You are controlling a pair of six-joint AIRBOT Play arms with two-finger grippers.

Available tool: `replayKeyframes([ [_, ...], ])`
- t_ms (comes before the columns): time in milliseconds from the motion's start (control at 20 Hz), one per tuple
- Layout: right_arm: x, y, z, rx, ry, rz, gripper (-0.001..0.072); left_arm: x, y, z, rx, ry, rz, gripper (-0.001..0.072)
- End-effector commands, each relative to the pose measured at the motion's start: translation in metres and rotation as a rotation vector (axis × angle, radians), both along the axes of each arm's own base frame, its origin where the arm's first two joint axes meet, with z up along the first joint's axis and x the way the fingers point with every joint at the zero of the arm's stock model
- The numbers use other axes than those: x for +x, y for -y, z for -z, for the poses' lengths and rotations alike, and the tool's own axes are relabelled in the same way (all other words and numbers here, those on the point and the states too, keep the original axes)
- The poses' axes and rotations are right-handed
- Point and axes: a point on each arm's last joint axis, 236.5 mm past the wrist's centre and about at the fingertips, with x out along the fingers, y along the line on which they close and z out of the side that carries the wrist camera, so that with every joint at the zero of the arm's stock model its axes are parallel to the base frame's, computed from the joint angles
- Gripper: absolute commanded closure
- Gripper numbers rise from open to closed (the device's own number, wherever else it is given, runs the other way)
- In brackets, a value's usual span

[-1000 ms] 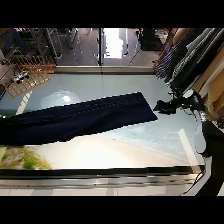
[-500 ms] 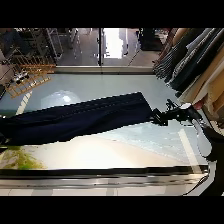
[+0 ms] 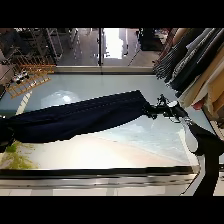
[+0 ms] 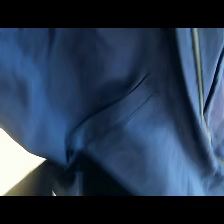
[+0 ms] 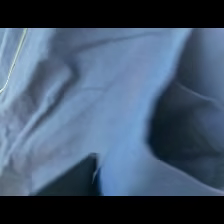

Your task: Fold the clothes and pants, and hang the long-sleeved shirts on hangers.

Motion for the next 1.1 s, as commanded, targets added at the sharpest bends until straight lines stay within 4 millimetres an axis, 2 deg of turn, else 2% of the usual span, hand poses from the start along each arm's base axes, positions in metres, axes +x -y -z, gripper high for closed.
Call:
replayKeyframes([
  [0,0.024,-0.005,-0.006,-0.019,0.05,0.025,0.069,0.024,-0.005,-0.003,0.047,0.049,-0.068,0.0695],
  [100,0.021,0.0,-0.011,-0.088,0.064,-0.029,0.0703,0.021,0.002,-0.004,0.039,0.033,-0.004,0.0696],
  [200,-0.008,0.018,-0.004,-0.241,0.005,-0.171,0.0705,0.006,0.01,-0.006,0.027,-0.013,0.131,0.0697],
  [300,-0.06,0.041,0.002,-0.392,-0.129,-0.352,0.0705,-0.02,0.014,-0.006,0.007,-0.093,0.248,0.0697],
  [400,-0.108,0.06,-0.003,-0.468,-0.243,-0.449,0.0705,-0.055,0.018,0.002,-0.003,-0.212,0.353,0.0697],
  [500,-0.149,0.062,-0.015,-0.46,-0.273,-0.476,0.0705,-0.092,0.025,0.009,-0.009,-0.361,0.474,0.0697],
  [600,-0.198,0.061,-0.021,-0.443,-0.312,-0.485,0.0704,-0.124,0.029,0.011,-0.024,-0.49,0.559,0.0697],
  [750,-0.276,0.05,-0.025,-0.418,-0.369,-0.495,0.0705,-0.144,0.044,0.009,-0.078,-0.538,0.587,0.0696],
  [850,-0.303,0.045,-0.032,-0.422,-0.36,-0.493,0.0704,-0.161,0.061,0.001,-0.157,-0.581,0.61,0.0676],
  [900,-0.305,0.045,-0.039,-0.431,-0.338,-0.487,0.0675,-0.169,0.068,-0.005,-0.196,-0.601,0.621,0.052],
  [950,-0.3,0.045,-0.05,-0.449,-0.298,-0.476,0.0507,-0.173,0.072,-0.012,-0.21,-0.606,0.626,0.0265],
  [1000,-0.293,0.047,-0.063,-0.47,-0.253,-0.463,0.0343,-0.17,0.073,-0.022,-0.205,-0.592,0.617,0.0155],
  [1050,-0.281,0.051,-0.08,-0.499,-0.199,-0.446,0.0285,-0.164,0.072,-0.034,-0.184,-0.561,0.61,0.0156],
])
